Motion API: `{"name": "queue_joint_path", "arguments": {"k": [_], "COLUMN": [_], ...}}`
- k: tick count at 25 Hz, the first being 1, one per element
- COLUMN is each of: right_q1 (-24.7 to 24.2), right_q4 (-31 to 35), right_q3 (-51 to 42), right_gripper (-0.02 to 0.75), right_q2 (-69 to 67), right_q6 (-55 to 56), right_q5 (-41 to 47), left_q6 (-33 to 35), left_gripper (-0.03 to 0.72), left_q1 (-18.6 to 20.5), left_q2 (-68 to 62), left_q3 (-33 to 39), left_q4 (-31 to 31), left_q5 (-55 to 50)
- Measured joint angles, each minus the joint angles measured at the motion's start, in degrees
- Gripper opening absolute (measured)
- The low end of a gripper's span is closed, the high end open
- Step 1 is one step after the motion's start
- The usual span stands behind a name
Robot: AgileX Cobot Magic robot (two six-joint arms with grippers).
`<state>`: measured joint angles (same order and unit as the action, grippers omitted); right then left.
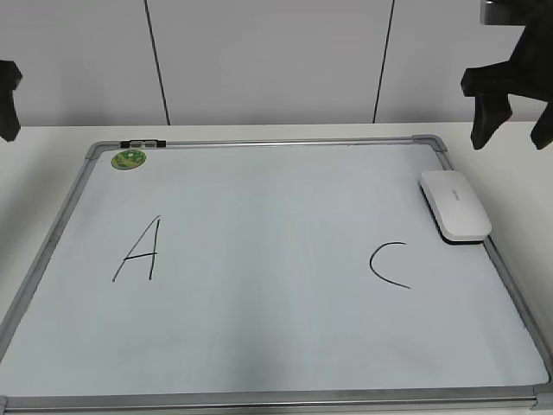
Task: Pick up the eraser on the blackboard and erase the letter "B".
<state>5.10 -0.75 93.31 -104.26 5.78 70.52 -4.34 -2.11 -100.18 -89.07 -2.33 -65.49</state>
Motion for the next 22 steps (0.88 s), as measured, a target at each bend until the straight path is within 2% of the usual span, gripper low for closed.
{"name": "queue_joint_path", "arguments": {"k": [6,9,14,18,22], "right_q1": [0.0,0.0,0.0,1.0,4.4], "right_q4": [0.8,1.9,3.4,3.6,3.7], "right_q3": [-2.3,-2.5,-5.4,-11.9,-21.4], "right_gripper": [0.556,0.555,0.555,0.555,0.555], "right_q2": [5.6,7.7,13.2,19.7,27.8], "right_q6": [0.3,0.3,0.3,0.0,0.0], "right_q5": [0.2,0.2,0.2,-0.8,-3.9], "left_q6": [0.0,-0.2,-2.0,-3.5,-4.9], "left_gripper": [0.532,0.53,0.527,0.519,0.516], "left_q1": [-3.0,-5.0,-5.9,-5.9,-5.9], "left_q2": [6.7,10.4,18.9,27.6,35.9], "left_q3": [0.0,2.6,13.5,23.0,30.2], "left_q4": [-2.1,-4.2,-4.8,-5.2,-5.2], "left_q5": [-2.5,-2.6,0.4,3.3,4.0]}}
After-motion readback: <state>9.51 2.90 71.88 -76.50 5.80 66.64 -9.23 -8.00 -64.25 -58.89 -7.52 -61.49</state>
